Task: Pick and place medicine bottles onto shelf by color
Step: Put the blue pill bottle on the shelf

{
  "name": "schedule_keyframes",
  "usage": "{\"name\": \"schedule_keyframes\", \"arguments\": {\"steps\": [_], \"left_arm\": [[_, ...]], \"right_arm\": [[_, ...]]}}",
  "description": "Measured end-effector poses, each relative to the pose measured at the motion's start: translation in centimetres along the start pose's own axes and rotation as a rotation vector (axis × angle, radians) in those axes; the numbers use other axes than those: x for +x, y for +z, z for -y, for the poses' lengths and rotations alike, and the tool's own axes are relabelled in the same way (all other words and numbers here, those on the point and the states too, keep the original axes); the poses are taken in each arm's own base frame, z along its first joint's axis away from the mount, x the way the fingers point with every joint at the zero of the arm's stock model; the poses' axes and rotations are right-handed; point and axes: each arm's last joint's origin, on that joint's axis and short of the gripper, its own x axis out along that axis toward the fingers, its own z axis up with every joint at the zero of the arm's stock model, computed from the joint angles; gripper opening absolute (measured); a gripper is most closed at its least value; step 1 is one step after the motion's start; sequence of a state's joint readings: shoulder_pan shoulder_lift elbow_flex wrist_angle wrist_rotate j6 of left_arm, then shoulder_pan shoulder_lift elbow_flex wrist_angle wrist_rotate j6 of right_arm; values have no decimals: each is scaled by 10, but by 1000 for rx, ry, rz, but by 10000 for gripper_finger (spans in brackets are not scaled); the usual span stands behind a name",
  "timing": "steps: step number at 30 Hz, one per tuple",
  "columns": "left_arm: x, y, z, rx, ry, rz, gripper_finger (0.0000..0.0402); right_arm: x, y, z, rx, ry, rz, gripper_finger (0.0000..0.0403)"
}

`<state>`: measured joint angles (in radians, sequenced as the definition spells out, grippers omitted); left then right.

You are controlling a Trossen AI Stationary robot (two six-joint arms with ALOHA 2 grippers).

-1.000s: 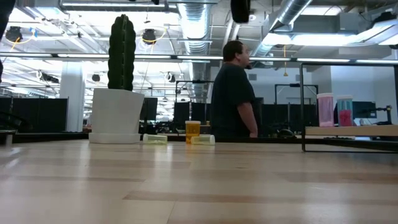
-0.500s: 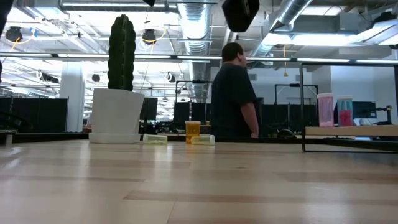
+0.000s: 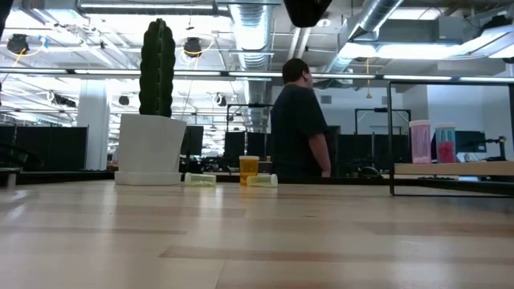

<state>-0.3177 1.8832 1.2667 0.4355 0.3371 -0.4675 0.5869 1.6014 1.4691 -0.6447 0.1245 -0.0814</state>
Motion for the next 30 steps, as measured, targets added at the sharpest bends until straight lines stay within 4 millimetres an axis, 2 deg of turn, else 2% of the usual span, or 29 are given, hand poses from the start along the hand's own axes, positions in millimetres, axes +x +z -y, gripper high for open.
{"name": "schedule_keyframes", "arguments": {"steps": [4, 13, 30], "left_arm": [[1, -2, 1, -4, -2, -15, 82], [1, -1, 1, 3, 3, -5, 82], [-1, 2, -1, 42, -10, 15, 82]], "right_arm": [[6, 2, -1, -3, 1, -7, 242], [5, 9, -3, -1, 0, 60, 211], [5, 8, -2, -8, -1, 54, 157]]}}
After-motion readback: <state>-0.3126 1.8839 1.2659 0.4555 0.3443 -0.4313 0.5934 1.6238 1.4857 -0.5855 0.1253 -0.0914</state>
